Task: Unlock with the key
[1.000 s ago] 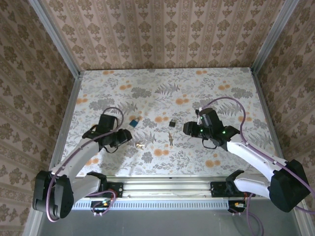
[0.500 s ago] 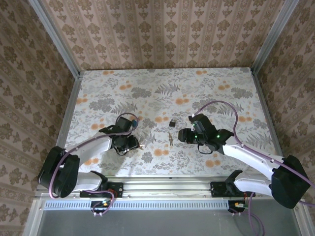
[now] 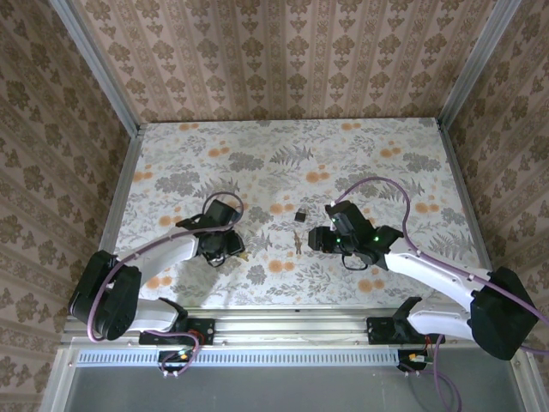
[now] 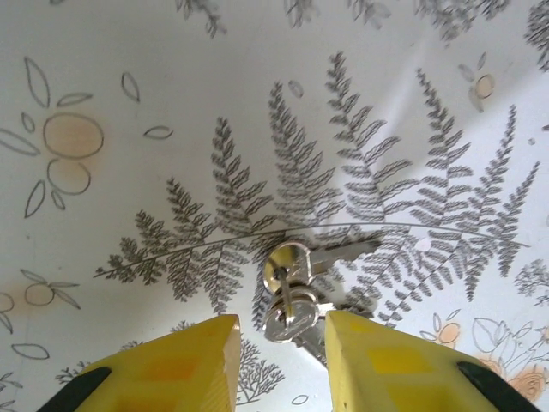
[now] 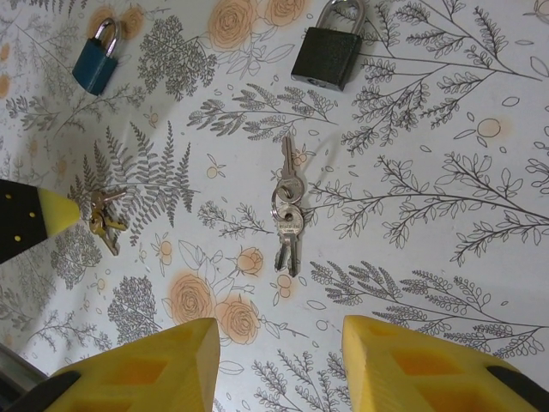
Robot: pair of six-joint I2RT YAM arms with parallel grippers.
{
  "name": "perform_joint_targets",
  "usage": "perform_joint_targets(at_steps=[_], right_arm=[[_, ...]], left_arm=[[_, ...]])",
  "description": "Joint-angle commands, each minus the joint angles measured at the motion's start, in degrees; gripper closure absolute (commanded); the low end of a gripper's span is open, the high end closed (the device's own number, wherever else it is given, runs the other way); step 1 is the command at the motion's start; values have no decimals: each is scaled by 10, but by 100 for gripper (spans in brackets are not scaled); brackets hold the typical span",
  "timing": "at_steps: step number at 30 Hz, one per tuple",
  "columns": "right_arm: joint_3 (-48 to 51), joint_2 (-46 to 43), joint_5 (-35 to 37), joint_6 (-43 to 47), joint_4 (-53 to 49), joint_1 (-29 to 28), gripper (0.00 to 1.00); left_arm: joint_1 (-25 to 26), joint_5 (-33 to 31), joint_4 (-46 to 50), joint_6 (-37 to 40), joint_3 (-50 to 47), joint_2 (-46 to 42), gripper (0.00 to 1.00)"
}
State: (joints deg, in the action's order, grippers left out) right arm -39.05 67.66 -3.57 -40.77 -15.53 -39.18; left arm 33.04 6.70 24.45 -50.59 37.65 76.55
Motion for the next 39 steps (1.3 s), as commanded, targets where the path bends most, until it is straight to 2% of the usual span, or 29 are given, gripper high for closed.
perform_joint_targets(at_steps=[1, 9, 16, 26, 32, 36, 39], right_arm=[[0, 5, 9, -10, 7, -5, 57], [-2, 11, 9, -11, 9, -6, 57], [5, 10, 10, -12, 12, -7, 57], [8, -10, 12, 13, 12, -8, 58], [19, -75, -4, 69, 48, -7, 60], [52, -135, -42, 138, 113, -7, 56], [51, -162, -84, 172, 118, -2, 53]], left_arm=[[4, -18, 10, 0, 20, 9, 67], [4, -16, 0, 4, 23, 42, 77], [5, -12, 7, 13, 35, 48, 100], [29, -6, 70, 96, 125, 25, 100], [50, 61, 100, 181, 217, 33, 100], [59, 112, 132, 233, 285, 47, 100], [67, 151, 151, 264, 331, 54, 100]])
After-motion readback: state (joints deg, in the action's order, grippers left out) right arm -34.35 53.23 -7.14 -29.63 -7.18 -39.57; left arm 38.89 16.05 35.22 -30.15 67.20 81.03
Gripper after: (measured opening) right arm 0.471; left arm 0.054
